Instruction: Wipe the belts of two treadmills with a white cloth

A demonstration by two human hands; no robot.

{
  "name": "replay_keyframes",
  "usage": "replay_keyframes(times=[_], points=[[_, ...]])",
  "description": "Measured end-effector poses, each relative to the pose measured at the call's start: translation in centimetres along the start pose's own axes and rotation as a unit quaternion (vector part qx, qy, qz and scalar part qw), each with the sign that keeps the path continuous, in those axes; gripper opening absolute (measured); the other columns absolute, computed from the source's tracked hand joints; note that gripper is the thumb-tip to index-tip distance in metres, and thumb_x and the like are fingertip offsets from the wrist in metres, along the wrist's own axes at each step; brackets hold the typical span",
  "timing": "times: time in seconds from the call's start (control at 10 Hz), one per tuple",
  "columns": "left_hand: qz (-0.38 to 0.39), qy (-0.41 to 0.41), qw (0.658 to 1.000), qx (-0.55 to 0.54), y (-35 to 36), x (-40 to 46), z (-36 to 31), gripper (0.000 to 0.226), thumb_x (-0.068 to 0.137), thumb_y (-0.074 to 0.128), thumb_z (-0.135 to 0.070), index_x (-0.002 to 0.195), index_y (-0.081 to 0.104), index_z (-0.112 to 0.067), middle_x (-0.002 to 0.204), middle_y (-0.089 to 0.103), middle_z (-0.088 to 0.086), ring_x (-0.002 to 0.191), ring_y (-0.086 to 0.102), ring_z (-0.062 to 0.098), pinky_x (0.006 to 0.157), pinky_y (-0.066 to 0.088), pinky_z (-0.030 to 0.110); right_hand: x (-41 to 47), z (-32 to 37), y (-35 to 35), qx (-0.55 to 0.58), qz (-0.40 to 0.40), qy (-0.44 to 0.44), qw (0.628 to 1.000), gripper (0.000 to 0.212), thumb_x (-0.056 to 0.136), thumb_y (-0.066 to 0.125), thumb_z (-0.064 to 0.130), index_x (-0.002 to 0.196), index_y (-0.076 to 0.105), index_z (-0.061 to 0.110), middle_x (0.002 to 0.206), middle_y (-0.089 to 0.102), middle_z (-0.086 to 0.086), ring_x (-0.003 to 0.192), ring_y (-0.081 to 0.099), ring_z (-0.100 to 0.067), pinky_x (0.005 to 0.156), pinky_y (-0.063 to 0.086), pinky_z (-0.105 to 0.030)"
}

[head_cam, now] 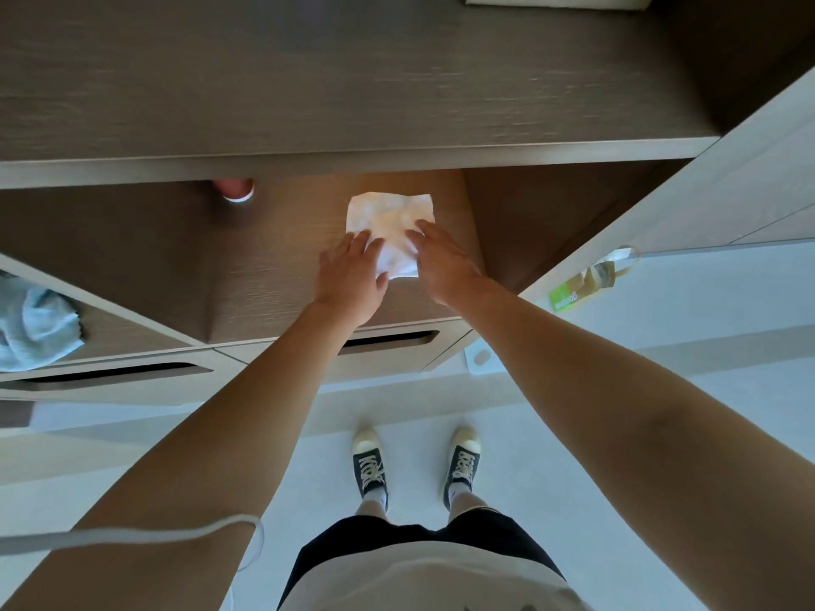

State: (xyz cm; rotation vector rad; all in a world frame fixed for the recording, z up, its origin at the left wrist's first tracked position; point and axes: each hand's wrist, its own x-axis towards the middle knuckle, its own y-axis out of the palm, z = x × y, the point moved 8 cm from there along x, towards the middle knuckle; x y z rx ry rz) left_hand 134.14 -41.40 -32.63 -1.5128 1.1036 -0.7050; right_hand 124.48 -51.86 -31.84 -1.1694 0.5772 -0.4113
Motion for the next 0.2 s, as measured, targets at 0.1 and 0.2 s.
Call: replay_keyframes(times=[0.1,0.2], points=[[-0.051,0.005,0.998,-0.027,-1.5,-1.9,-0.3,0.054,0.1,0.06,-0.036,0.15,0.049,-0.016,0.159,0.046,0.01,0.145,0.043,0.036,0.11,0.042,0.055,-2.5,0.0,-1.3,0.004,-0.007,0.004,1.0,0.054,0.106,0.044,0.013,0.157,0.029,0.022,0.167,0.019,0.001,0.155,0.015,-0.018,0.124,0.024,-0.034],[-0.064,-0.004,0.997,-0.03,-1.9,-3.1,-0.9,0.055,0.101,0.057,-0.04,0.151,0.049,-0.017,0.16,0.045,0.009,0.147,0.042,0.036,0.111,0.042,0.057,-4.9,-0.3,-2.2,0.015,-0.019,-0.003,1.0,0.049,0.109,0.038,0.025,0.157,0.03,0.02,0.167,0.02,0.0,0.154,0.014,-0.017,0.125,0.021,-0.034]])
